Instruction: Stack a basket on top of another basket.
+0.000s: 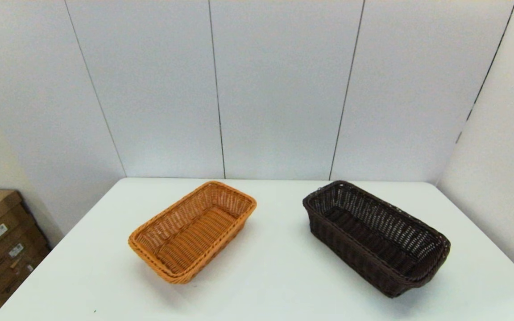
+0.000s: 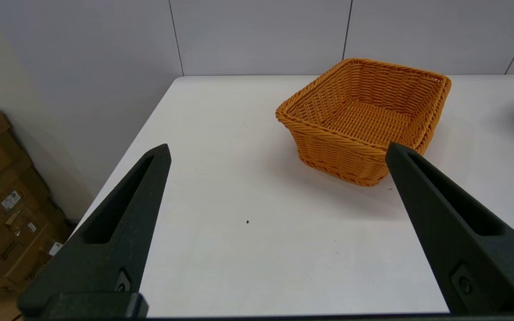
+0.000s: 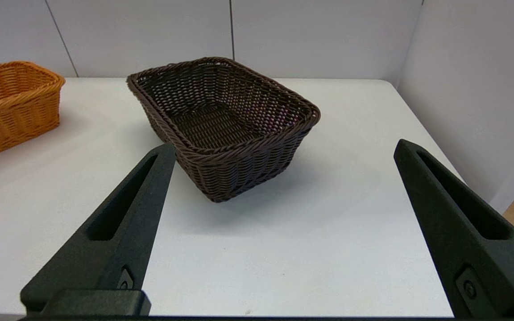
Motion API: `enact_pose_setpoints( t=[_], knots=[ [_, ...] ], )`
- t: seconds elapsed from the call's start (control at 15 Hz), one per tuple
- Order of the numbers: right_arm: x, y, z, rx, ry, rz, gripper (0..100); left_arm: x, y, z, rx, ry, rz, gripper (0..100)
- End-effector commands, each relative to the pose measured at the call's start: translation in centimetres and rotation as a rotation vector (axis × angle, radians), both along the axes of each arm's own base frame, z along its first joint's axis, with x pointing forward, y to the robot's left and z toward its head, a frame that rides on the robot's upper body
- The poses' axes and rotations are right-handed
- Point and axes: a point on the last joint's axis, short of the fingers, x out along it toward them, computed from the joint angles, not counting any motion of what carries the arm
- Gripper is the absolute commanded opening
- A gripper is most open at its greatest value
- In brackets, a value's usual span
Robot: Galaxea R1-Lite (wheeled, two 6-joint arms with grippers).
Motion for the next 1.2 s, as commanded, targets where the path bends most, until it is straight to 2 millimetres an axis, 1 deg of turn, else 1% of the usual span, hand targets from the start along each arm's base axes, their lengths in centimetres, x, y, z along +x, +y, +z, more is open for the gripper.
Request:
enact_pose_setpoints(
  t=[0.07,1.0,1.07,1.13,1.2],
  knots=[
    [0.0,0.0,0.0,0.0,0.001,0.0,100,0.0,0.0,0.0,0.0,-0.001,0.002,100],
    [0.0,0.0,0.0,0.0,0.001,0.0,100,0.0,0.0,0.0,0.001,-0.002,0.0,100],
    [0.0,0.0,0.0,0.0,0.001,0.0,100,-0.1,0.0,0.2,0.006,-0.007,-0.003,100],
    [0.0,0.0,0.0,0.0,0.001,0.0,100,-0.3,0.0,0.8,0.004,-0.016,-0.001,100],
    [0.0,0.0,0.0,0.0,0.001,0.0,100,-0.8,0.0,1.7,0.003,0.015,-0.001,100]
  ],
)
